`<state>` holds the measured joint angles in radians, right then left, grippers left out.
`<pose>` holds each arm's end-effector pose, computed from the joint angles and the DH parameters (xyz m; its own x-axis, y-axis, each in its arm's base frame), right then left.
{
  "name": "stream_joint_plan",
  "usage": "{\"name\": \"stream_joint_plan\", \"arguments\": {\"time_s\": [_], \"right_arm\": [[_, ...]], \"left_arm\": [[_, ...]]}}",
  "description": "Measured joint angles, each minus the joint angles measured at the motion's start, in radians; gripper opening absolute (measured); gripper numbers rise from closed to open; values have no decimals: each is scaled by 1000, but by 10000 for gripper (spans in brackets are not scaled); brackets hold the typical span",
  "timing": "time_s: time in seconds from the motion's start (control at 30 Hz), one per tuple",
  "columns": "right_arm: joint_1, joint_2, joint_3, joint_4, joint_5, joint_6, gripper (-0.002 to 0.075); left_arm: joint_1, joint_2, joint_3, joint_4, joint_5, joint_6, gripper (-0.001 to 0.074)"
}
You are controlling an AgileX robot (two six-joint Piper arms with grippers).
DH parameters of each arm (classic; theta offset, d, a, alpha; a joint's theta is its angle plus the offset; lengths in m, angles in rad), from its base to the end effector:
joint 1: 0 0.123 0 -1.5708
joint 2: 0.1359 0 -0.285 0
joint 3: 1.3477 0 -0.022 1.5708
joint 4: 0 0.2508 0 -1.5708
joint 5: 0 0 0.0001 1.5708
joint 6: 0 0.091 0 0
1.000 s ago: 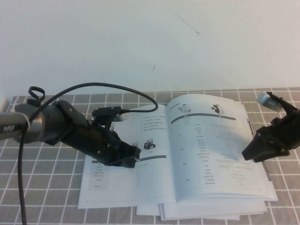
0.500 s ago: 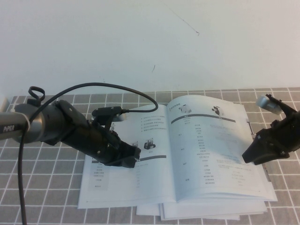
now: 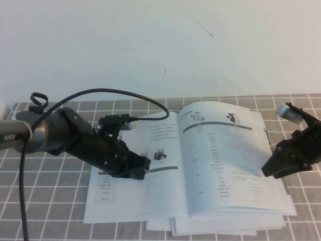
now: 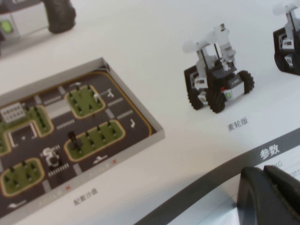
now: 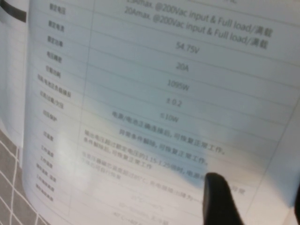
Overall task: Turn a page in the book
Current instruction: Open the closed book
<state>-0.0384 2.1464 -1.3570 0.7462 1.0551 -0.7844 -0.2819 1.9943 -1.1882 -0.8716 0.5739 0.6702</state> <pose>0.3902 0.0388 0.1203 -0.9555 -0.2452 -0.1640 -0.2947 0.7681 0.5685 0.3650 -0.1451 0.1417 -0.9051 0.1539 -0.3963 0.3281 0.8457 -0.4208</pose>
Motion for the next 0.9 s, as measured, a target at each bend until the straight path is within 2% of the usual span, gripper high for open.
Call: {"name": "stream_joint_plan", "arguments": {"time_s": [0.53,0.9], "right_arm": [[-12,33,0,53,23,-34,338],[-7,54,0,339,107,-193,337]], "left_arm": [[0,2,0,0,0,0,-4],[0,2,0,-2,0,0,-4]]}}
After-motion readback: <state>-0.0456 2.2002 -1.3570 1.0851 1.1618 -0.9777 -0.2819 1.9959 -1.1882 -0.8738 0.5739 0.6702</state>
